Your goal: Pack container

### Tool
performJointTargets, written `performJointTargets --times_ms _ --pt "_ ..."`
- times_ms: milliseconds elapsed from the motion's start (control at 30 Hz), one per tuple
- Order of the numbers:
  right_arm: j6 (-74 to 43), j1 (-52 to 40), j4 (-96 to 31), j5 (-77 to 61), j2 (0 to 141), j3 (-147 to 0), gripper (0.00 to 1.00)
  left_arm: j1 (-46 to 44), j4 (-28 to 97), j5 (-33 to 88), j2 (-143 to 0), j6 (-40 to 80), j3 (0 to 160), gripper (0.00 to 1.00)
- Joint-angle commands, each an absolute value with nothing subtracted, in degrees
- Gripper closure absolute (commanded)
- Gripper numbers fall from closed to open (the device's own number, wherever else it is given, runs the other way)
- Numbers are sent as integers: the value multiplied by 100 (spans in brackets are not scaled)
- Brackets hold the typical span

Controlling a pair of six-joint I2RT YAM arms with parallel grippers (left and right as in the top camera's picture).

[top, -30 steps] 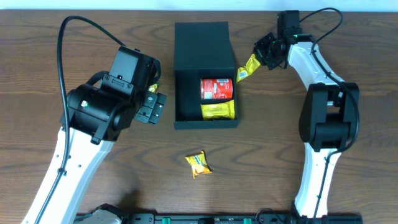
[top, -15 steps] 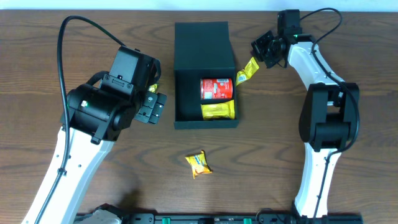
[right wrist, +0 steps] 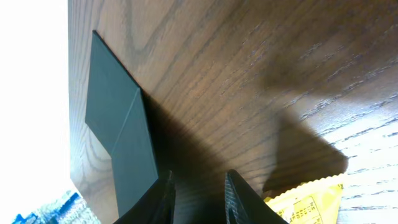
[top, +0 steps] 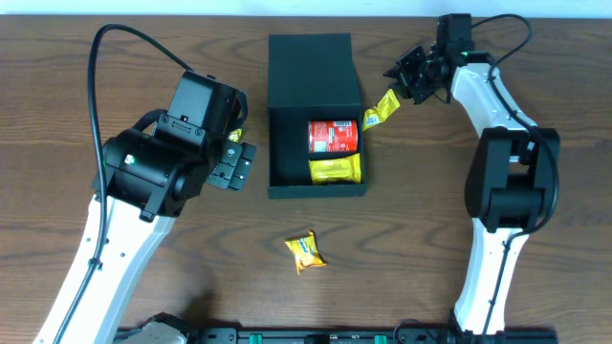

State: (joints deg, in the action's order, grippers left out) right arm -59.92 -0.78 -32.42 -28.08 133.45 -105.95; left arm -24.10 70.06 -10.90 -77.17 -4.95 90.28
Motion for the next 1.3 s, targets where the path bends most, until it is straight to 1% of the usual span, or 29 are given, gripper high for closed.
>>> performJointTargets --times_ms 0,133,267,467,667,767,967,1267 --pt "-5996 36 -3363 -3026 13413 -10772 74 -2397 7006 -1111 -7752 -519 9072 5" --pt "-5900 167 -3649 -3251 13413 -10973 75 -2397 7004 -1111 -7752 -519 9072 5" --pt "-5675 226 -4416 -3323 13413 -11244 76 -2397 7002 -1111 -7752 -519 9072 5" --pt "-5498 193 -4877 -3151 13413 -11343 72 -2397 7000 -1109 -7752 -519 9072 5" --pt "-5417 84 -4908 -2720 13417 -11340 66 -2397 7002 -1109 -7752 -517 9072 5" --pt "-5441 51 -4917 -2714 13417 -11340 66 -2397 7000 -1109 -7752 -519 9072 5" --pt "-5529 3 -4995 -2674 13421 -11334 61 -2397 6993 -1109 -7752 -517 9072 5" --pt "-5677 -47 -4947 -2639 13666 -11334 60 -2397 6982 -1109 -7752 -519 9070 5"
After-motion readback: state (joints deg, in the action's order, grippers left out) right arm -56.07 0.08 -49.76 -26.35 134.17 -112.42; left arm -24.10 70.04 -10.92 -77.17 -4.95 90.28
